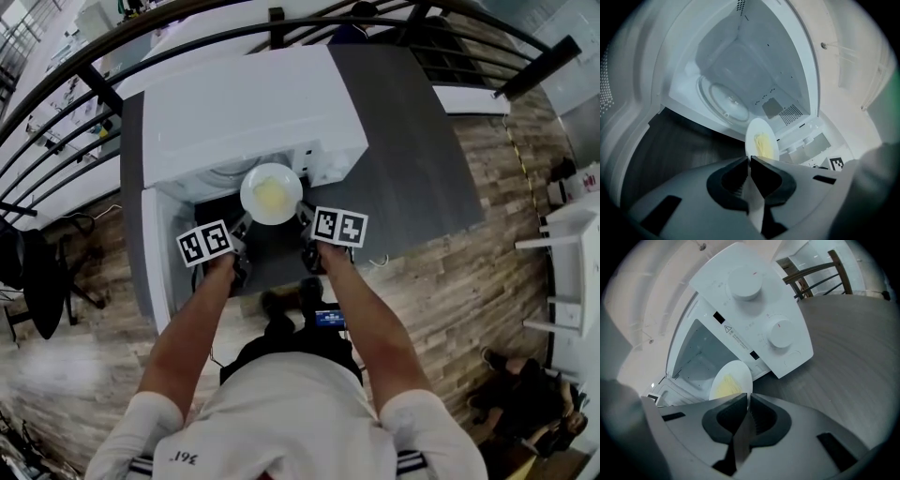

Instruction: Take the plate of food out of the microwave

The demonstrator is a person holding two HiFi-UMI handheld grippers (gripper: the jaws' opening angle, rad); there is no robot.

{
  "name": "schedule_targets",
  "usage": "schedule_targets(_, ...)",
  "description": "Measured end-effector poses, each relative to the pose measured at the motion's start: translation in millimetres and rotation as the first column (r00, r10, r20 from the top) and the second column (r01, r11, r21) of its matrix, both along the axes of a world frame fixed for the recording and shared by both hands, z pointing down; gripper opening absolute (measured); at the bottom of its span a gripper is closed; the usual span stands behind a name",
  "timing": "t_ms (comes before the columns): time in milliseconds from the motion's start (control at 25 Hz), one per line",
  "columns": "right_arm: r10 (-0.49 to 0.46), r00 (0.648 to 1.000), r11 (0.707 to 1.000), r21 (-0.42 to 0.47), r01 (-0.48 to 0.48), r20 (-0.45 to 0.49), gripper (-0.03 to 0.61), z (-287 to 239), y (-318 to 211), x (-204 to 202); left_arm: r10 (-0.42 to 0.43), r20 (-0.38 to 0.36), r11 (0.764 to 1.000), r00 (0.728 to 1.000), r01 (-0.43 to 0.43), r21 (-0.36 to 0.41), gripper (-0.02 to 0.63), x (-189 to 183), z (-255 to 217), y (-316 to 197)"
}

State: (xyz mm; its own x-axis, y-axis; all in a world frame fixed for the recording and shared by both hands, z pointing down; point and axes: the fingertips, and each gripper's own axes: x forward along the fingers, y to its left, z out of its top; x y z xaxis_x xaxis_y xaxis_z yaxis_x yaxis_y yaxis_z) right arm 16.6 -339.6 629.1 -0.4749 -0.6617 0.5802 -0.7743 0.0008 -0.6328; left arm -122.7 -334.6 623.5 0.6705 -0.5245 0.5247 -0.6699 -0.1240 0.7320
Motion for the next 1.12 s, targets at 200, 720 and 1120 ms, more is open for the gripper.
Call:
schedule_targets(200,0.032,0.999,0.999,0.008,-0.032,-0.011,0.023,-5,14,12,0.052,0.002,0.999,0.999,-0.052,0.013,0.021,13,-6,8)
schedule_targets(720,0.122,0.992,0.992,-0.020,-0.122,-0.042,0.023,4,74,71,0.204,0.012,0.979,0.979,-0.204,-0.004,0.021,73,6,56)
schedule_targets(1120,0.170,0.983,0.984,-0.049,-0.173,-0.065,0.023,18,98,181,0.299,0.029,0.954,0.954,-0.298,-0.021,0.021,184,19,74)
